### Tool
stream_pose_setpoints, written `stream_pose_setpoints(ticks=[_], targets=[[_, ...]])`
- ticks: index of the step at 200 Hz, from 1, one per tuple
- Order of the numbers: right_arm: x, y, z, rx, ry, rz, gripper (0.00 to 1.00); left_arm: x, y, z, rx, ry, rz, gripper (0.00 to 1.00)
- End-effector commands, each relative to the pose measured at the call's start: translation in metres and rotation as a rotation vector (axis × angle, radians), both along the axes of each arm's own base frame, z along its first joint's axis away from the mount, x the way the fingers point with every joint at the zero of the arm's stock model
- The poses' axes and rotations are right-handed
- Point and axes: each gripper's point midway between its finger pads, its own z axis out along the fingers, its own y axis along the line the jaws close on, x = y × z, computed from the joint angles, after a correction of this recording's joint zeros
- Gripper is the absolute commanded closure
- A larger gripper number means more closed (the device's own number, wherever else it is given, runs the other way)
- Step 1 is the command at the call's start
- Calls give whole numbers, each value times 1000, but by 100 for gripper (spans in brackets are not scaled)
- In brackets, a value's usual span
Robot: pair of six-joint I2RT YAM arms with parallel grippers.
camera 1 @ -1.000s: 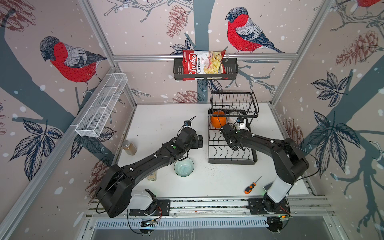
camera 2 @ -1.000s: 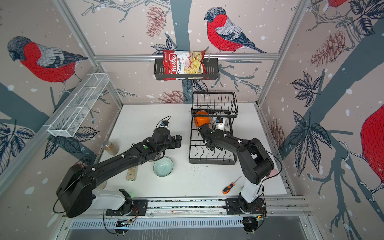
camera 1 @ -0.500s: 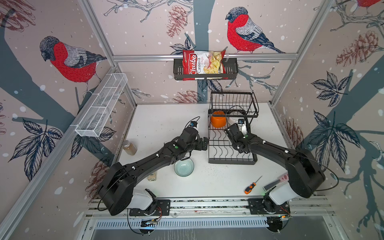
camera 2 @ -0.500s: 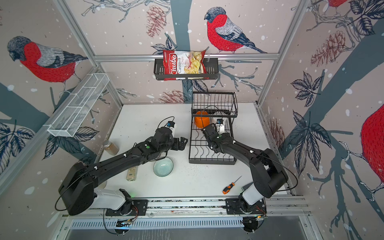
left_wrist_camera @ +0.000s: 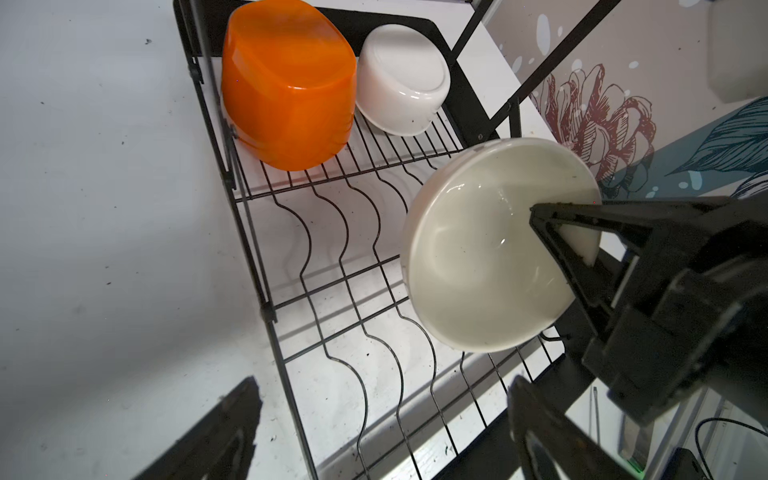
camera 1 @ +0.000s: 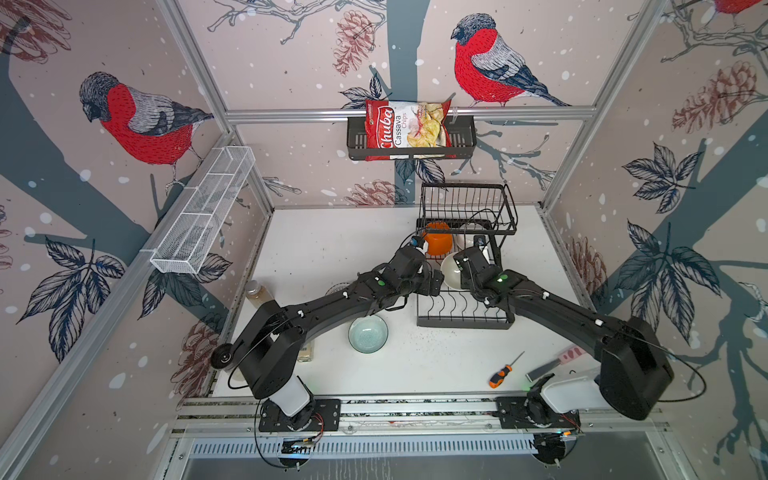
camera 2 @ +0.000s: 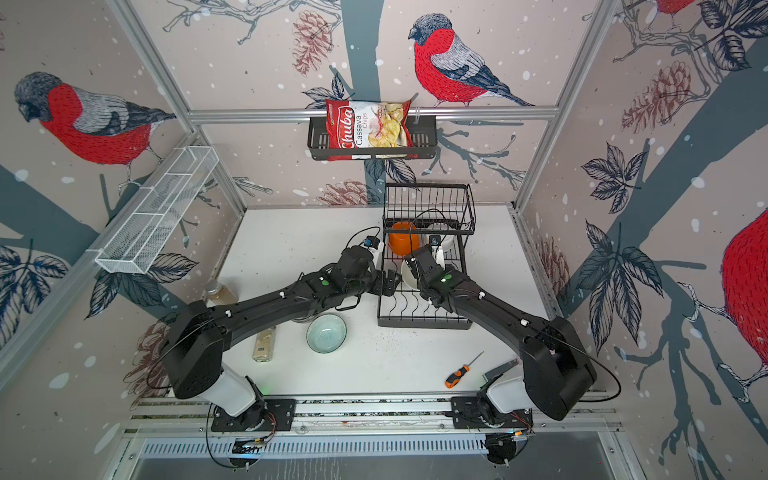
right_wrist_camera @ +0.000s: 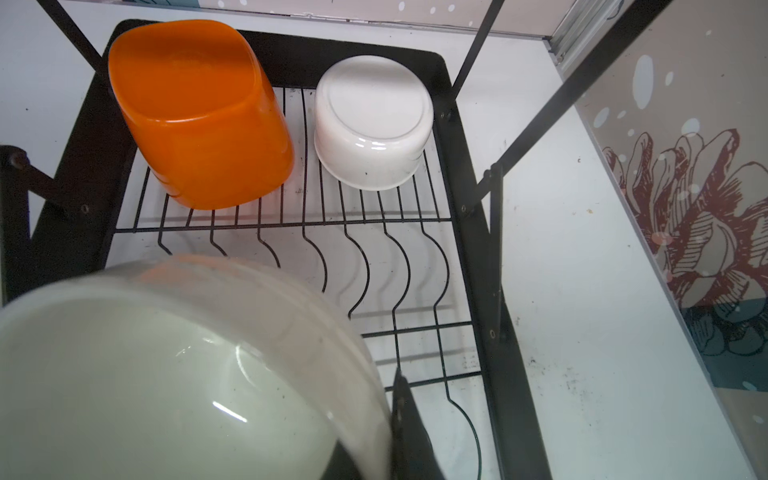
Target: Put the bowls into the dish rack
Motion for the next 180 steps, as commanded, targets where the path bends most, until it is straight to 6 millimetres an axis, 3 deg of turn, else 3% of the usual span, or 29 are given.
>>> stream_pose_setpoints(ticks=[1, 49, 69, 180], targets=[[4, 2, 7, 13, -33, -8, 100, 4, -5, 1, 10, -17, -17, 9], [2, 20, 16, 77, -49, 39, 100, 10, -14, -15, 37, 13, -19, 17], [0, 28, 19, 89, -56, 52, 100, 15, -15, -18, 58, 14, -4, 26], [-8, 53, 26, 141, -90, 65, 100, 22, -19, -26, 73, 42, 25, 94]])
